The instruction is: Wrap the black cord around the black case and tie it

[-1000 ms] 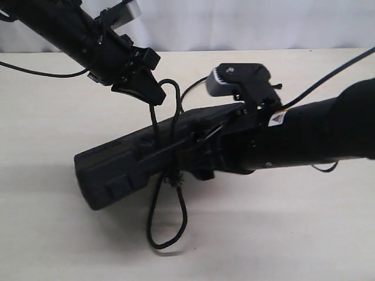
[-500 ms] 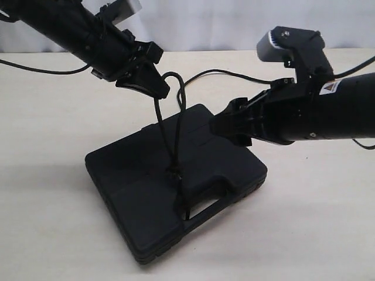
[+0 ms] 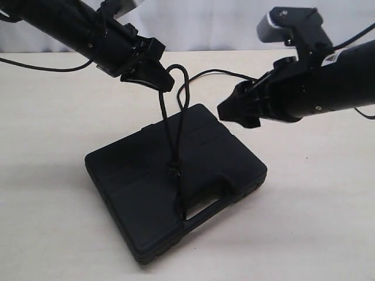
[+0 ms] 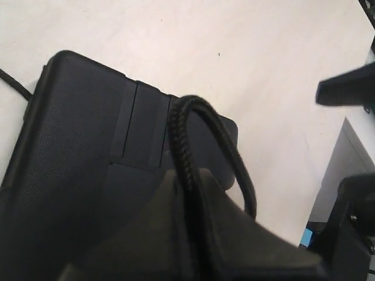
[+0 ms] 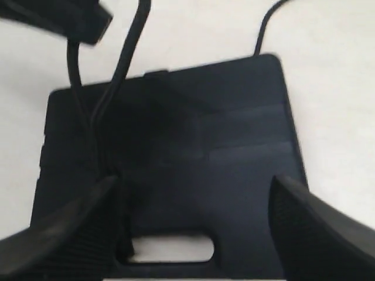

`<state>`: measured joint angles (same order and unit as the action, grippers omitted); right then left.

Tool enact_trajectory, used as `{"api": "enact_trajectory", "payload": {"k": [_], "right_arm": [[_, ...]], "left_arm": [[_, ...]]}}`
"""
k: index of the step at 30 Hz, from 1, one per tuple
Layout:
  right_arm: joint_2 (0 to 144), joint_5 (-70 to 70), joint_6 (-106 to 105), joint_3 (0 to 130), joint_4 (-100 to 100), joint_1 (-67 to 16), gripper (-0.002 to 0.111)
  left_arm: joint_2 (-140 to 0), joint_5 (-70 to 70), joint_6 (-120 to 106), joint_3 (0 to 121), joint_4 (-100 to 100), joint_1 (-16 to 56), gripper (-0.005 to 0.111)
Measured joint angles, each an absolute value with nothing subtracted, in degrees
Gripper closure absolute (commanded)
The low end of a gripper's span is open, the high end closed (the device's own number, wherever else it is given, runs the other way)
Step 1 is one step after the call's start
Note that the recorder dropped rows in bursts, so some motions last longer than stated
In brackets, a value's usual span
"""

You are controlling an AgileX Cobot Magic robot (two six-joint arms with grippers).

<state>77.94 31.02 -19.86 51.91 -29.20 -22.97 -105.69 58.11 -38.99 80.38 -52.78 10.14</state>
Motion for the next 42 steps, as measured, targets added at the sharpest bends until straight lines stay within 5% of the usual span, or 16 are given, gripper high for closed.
{"api": "enact_trajectory", "payload": {"k": [5, 12, 24, 30, 34, 39, 42], "right_arm": [[81.9, 34.9, -26.8, 52.6, -29.5, -27.6, 0.054], [86.8, 25.9, -28.6, 52.6, -30.3, -37.0, 0.054], [94.8, 12.5, -19.5, 52.6, -32.3, -38.0, 0.056], [96.2, 11.3, -19.0, 52.6, -33.6, -38.0, 0.099], [96.2, 11.3, -18.8, 52.6, -35.4, -38.0, 0.104], [96.1, 11.6, -18.8, 52.6, -37.7, -38.0, 0.104], [94.7, 12.4, -18.7, 52.6, -37.9, -38.0, 0.104]], "left_arm": [[-105.7, 55.6, -39.0, 80.4, -53.6, 10.1, 0.107], [-105.7, 54.3, -39.0, 80.4, -53.8, 10.1, 0.107], [-105.7, 54.0, -39.0, 80.4, -53.9, 9.4, 0.107], [-105.7, 54.2, -39.0, 80.4, -54.0, 8.9, 0.107], [-105.7, 54.4, -39.0, 80.4, -54.2, 8.9, 0.106], [-105.7, 54.4, -39.0, 80.4, -54.1, 8.9, 0.086], [-105.0, 54.4, -39.9, 80.4, -51.4, 8.8, 0.058]]}}
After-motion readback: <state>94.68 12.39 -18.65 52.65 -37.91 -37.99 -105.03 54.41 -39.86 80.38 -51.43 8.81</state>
